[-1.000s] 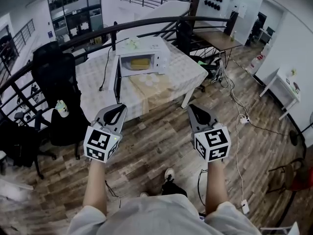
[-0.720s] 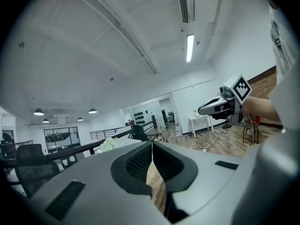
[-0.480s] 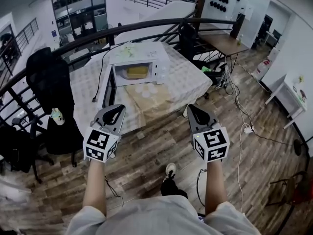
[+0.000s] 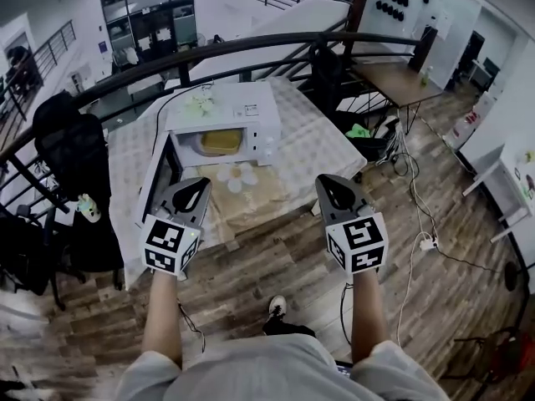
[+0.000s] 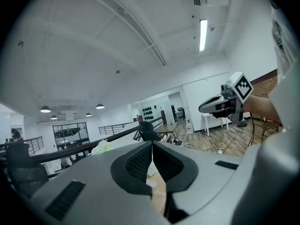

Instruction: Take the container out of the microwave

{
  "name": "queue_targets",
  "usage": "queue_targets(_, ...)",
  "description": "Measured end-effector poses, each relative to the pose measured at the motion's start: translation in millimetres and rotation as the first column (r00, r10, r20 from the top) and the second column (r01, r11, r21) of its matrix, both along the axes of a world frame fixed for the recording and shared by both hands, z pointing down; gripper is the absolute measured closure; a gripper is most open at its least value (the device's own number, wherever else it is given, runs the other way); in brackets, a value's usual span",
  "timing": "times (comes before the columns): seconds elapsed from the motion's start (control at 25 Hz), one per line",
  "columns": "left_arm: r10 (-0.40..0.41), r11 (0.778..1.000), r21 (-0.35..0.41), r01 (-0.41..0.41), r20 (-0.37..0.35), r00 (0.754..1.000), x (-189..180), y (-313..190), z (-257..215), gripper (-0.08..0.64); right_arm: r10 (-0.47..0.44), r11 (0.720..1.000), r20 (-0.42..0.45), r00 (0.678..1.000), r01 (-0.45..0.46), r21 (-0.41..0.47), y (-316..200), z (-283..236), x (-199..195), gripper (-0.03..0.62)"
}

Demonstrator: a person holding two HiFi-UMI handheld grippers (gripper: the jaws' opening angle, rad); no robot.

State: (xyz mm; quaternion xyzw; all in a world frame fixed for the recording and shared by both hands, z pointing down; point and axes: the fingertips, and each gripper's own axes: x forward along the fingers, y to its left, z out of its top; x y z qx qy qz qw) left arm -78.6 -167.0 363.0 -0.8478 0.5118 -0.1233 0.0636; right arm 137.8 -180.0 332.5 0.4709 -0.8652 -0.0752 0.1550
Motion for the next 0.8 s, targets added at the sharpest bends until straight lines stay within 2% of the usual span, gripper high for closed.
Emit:
queue_targets(0.36, -0.062, 0.998, -0.02, 0.064, 0.055, 0.997, 28.7, -89.8, 1.1, 0.538, -0.037, 0.999, 0.027, 0.999, 0.038, -0.026, -91.9, 5.6, 31.7, 0.578)
queue_targets(0.6, -0.101, 0.993, -0.048, 0.105, 0.076, 0.992, 31.6, -128.3, 11.9, 0.538, -0.077, 0.996, 0.03, 0.997, 0.079, -0.046, -130.2, 14.3, 34.9, 0.578)
queue_targets(0.8, -0.096, 0.991, -0.084, 0.106, 0.122, 0.988, 28.1, -156.6, 29.0, 0.537, -0.085, 0.994, 0.022, 0.996, 0.086, -0.072, -154.3, 30.0, 28.1, 0.578)
